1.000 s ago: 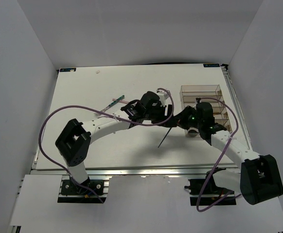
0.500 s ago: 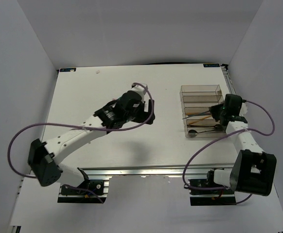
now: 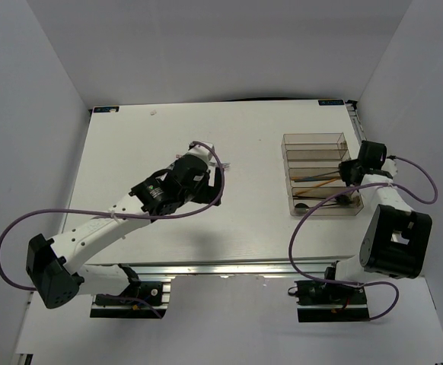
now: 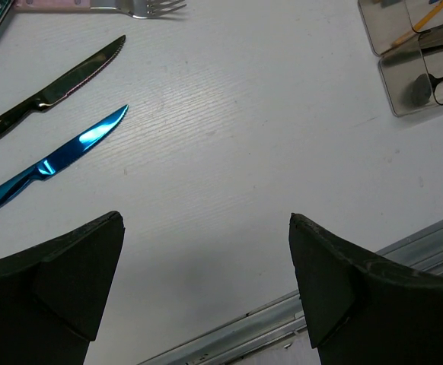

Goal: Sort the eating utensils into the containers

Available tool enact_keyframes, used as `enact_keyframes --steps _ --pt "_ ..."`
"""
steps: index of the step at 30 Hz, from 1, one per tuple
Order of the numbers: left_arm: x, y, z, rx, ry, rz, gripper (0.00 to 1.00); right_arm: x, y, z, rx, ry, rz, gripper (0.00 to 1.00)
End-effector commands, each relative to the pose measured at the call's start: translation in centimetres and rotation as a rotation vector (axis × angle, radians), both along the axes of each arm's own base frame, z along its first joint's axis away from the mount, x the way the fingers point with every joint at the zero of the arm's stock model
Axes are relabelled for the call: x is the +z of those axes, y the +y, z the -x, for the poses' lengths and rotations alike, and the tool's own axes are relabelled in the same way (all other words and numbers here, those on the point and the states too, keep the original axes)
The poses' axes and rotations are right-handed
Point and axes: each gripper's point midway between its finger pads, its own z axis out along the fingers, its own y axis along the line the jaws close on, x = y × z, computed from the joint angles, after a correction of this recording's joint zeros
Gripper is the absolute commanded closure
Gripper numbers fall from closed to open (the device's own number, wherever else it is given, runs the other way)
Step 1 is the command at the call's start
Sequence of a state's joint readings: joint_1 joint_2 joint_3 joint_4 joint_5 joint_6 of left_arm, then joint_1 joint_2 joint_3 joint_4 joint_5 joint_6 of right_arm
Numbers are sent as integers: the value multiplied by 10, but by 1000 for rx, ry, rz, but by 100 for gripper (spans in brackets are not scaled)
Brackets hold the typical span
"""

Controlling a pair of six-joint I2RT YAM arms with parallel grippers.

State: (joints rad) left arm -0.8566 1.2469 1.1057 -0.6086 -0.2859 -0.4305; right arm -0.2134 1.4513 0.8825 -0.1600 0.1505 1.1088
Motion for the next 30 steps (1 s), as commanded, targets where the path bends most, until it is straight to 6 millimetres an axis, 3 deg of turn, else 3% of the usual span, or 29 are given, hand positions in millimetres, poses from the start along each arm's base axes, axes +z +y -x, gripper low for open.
enact_keyframes --steps 1,4,12,17,19,25,30 --pt "16 7 -1 8 -43 15 2 14 -3 -13 22 -66 31 75" --pt "14 8 0 7 -41 12 2 12 1 -10 38 -80 21 55" --pt "18 20 -6 68 -66 -10 2 41 -3 2 29 -129 72 29" --pt "22 39 -23 171 -72 -21 2 62 -3 9 61 -122 119 22" --pt "18 50 -34 197 -56 -27 2 80 0 11 105 -148 143 22" --pt "-5 95 -70 333 37 -84 2 124 42 19 411 -273 209 22" --pt "-20 118 -95 440 79 -151 2 134 84 40 665 -335 237 17"
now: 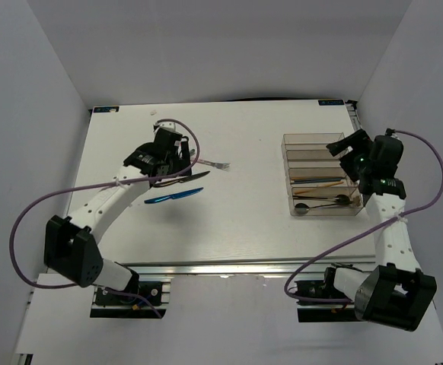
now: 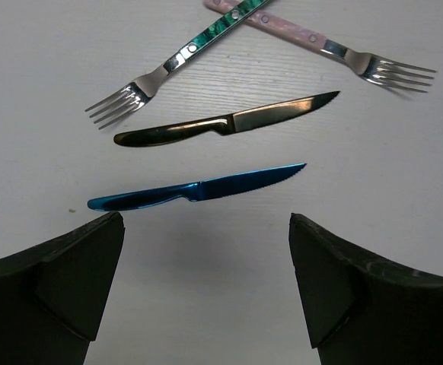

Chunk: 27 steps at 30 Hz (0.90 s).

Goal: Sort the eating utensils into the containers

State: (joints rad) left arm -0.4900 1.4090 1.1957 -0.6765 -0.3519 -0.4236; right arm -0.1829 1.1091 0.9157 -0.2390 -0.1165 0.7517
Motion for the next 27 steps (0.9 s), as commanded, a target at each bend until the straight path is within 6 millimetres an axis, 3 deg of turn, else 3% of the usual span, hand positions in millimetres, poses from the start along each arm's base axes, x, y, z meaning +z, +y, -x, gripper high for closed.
enact_keyframes --steps 1,7,13,16,17,20,27 --pt "1 8 -12 27 17 -50 2 13 37 17 250 -38 63 16" --pt "5 9 -35 -6 9 -80 2 9 62 34 379 -49 77 11" --pt "-17 4 -46 -68 98 -81 2 4 91 41 509 -47 66 11" --pt "-47 -4 -34 -177 212 -93 2 4 107 46 592 -58 75 11" --pt "-59 -3 -21 -234 288 -112 2 3 121 51 644 -60 81 11" --pt "-86 -15 3 -325 418 -58 2 -1 133 54 688 -54 93 11" --pt "-103 4 18 -290 446 -98 2 -13 170 71 822 -42 96 11"
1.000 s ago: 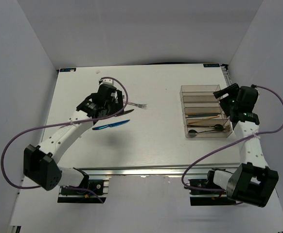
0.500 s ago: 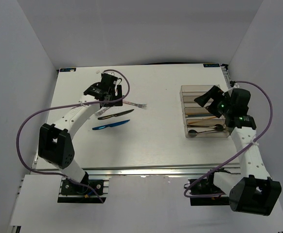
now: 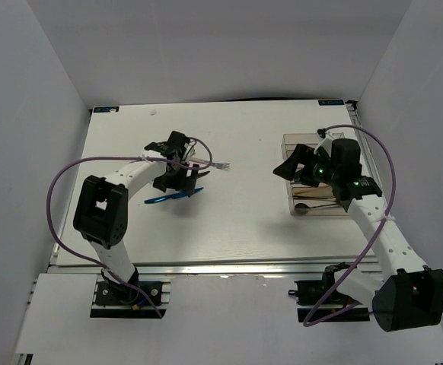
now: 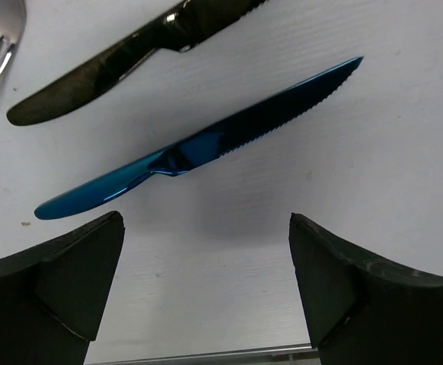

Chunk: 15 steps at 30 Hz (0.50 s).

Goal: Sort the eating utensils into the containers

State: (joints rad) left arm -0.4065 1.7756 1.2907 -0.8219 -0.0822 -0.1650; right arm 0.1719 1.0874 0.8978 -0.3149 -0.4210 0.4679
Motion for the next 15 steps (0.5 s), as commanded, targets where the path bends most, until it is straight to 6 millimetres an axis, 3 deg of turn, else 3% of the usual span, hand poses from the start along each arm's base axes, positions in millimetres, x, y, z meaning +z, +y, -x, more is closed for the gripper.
enact_keyframes --steps 1,6,15 --pt "7 7 6 -13 -16 13 2 -4 17 9 85 -20 6 11" --pt "-1 9 -2 -8 -27 67 2 -11 36 21 142 -18 -18 11" --pt "-18 23 -21 11 -15 56 2 -9 49 31 175 -34 -17 11"
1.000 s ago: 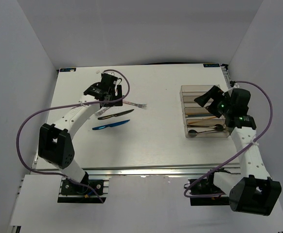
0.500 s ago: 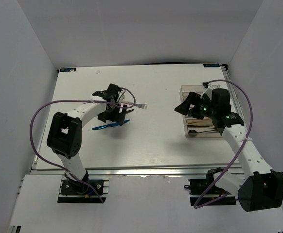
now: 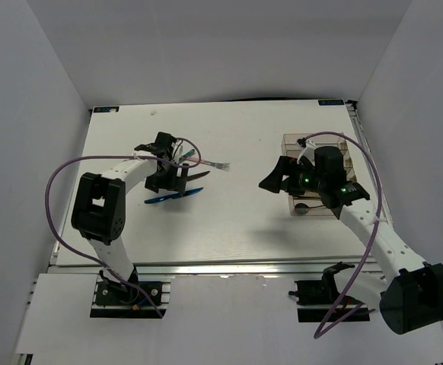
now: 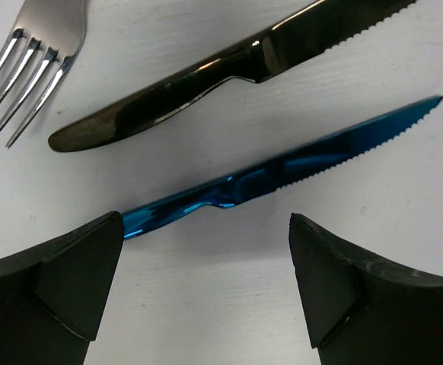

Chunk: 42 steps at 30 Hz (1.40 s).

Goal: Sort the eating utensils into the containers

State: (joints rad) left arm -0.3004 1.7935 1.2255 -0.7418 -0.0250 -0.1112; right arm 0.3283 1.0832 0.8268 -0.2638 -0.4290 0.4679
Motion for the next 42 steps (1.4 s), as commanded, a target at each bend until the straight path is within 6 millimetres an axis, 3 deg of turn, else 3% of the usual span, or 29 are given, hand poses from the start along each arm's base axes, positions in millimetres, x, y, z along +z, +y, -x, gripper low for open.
enact_keyframes --steps 1,5,12,22,26,31,35,42 --pt "-7 -5 -11 -25 -9 11 2 10 5 1 14 -50 -22 11" --pt "-30 -1 3 -4 53 0 2 12 6 2 12 -57 -22 11" --pt "-48 -2 32 49 112 7 2 25 5 1 -2 -87 -25 11" --pt "-65 -61 85 11 63 -13 11 30 2 1 -20 -100 -20 11" --pt "-73 -71 92 69 58 -6 19 31 1 3 -20 -100 -20 11" --pt "-72 -85 87 103 4 -8 20 31 -2 2 -32 -105 -5 11" --pt "-71 -88 88 134 6 -14 32 30 -1 5 -18 -99 -7 11" --pt "-63 -93 103 120 -8 -40 32 30 0 6 -13 -93 -14 11"
